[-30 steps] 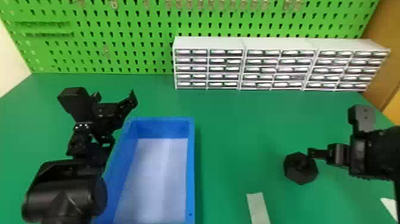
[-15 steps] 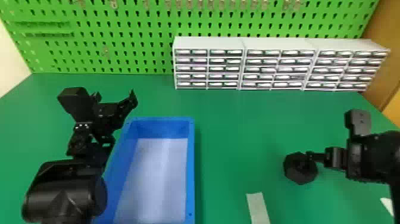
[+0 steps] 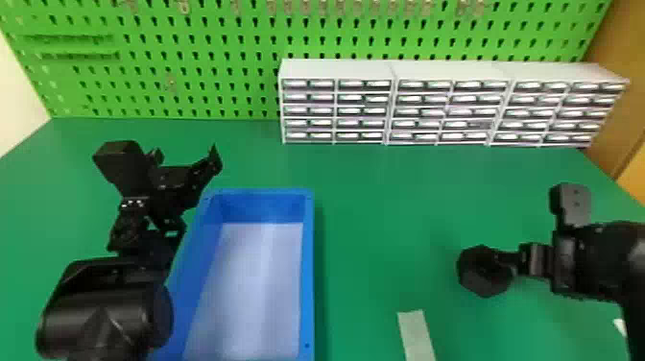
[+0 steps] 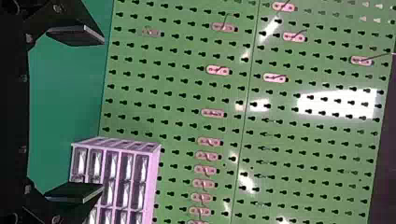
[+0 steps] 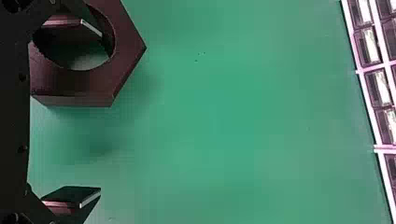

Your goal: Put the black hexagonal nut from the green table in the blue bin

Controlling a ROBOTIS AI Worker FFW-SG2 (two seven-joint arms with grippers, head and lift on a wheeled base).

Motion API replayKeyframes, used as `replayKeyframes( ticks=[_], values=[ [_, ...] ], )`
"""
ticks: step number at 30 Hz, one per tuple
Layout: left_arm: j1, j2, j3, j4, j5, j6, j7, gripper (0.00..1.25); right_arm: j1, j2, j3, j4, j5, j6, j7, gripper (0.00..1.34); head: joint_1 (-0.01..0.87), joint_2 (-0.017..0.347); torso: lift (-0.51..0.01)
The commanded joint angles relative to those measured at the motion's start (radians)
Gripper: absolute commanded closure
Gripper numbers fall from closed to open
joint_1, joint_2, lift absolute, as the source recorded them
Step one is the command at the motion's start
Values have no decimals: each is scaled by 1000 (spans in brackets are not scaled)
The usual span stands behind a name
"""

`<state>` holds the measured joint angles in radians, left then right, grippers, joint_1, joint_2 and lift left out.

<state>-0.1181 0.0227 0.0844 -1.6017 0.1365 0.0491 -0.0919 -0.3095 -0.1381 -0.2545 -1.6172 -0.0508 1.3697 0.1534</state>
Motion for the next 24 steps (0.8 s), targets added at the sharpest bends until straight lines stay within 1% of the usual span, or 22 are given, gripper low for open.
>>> replayKeyframes(
  ticks=[1,12,15,17,18,19,21,22,23,24],
  values=[
    [0,-1,0,-1,0,-2,1,171,7,0,1,5,-6,-11,0,128,686,51,-97],
    [0,-1,0,-1,0,-2,0,171,16,0,4,17,-9,-27,0,131,686,51,-97],
    [0,-1,0,-1,-2,-2,0,171,16,0,6,26,-11,-29,0,150,686,51,-97],
    [0,-3,0,0,0,-2,0,171,16,-2,6,30,-17,-31,0,216,686,51,-97],
    [0,-1,0,0,-2,-2,0,171,16,-3,6,31,-21,-31,0,269,686,51,-97],
    [0,-1,0,0,-2,-2,0,171,16,-5,8,33,-23,-31,0,341,686,51,-97],
    [0,-3,0,0,-2,-2,0,171,16,-8,9,36,-29,-31,0,561,686,51,-97],
    [0,-3,0,-1,-2,-2,0,171,16,-8,9,36,-30,-31,0,637,686,51,-97],
    [0,-3,0,0,-2,-2,0,171,16,-9,9,36,-30,-31,0,693,686,51,-97],
    [0,-3,0,0,-2,-2,0,171,16,-9,9,36,-32,-31,0,703,686,51,-97]
  ],
)
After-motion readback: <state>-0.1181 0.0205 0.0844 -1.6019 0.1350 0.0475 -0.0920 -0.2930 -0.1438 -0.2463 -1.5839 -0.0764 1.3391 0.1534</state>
